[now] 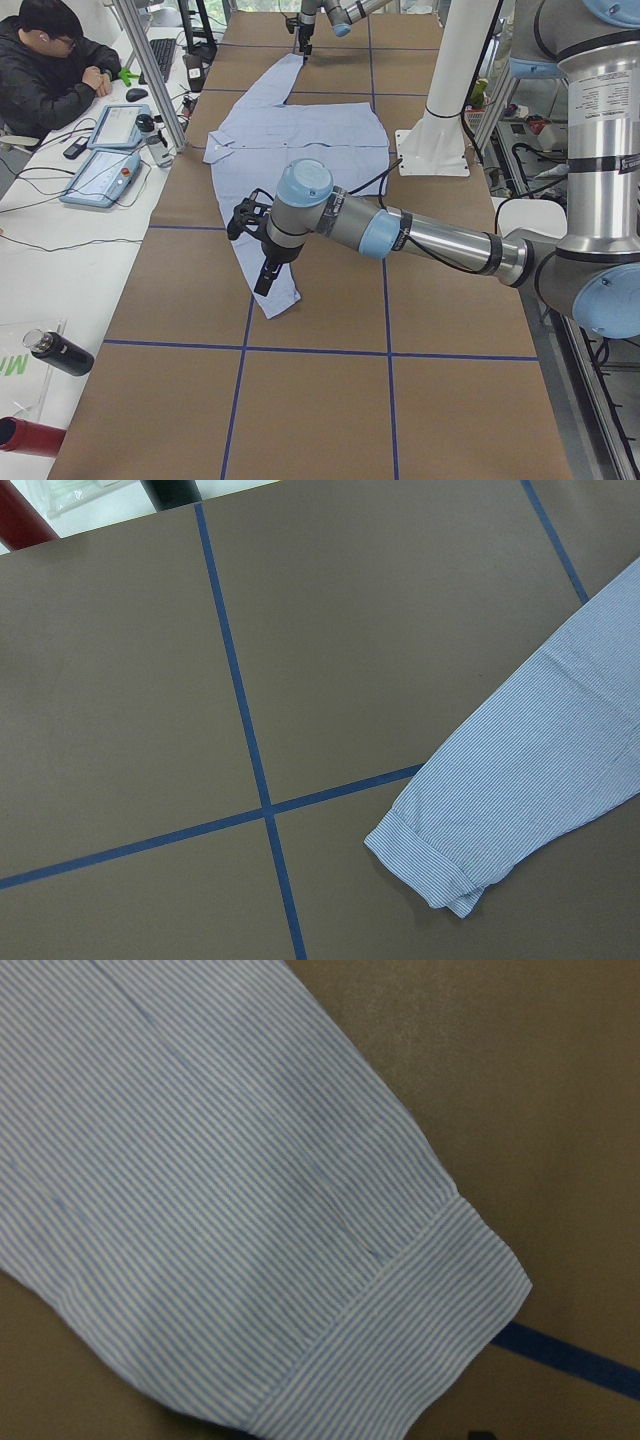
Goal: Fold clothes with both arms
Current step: 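Lower the right gripper to the sleeve cuff nearest it and grasp it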
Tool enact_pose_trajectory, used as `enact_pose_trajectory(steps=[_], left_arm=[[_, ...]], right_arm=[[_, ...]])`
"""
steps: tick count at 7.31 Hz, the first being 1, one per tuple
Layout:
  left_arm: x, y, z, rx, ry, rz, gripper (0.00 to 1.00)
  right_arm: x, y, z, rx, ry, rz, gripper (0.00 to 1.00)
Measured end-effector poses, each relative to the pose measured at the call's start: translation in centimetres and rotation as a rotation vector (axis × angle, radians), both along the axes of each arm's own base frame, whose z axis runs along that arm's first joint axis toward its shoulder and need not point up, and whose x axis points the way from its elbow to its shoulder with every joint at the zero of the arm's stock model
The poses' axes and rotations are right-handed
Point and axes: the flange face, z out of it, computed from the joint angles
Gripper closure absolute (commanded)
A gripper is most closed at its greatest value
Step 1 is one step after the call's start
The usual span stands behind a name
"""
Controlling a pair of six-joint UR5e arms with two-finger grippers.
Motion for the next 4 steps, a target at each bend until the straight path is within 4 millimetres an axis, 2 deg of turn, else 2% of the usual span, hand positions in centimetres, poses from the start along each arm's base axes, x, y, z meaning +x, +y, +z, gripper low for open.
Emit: enact_pose_trajectory(steps=[3,4], left_arm=[[0.01,0.00,0.00,0.000,0.000,0.000,0.00],[-0.02,0.00,-0.01,0.000,0.000,0.000,0.00]], right_arm=[[-0.18,-0.33,-0.31,-0.004,0.000,-0.001,1.00],[-0.19,-0.38,-0.40,-0.005,0.000,0.000,1.00]])
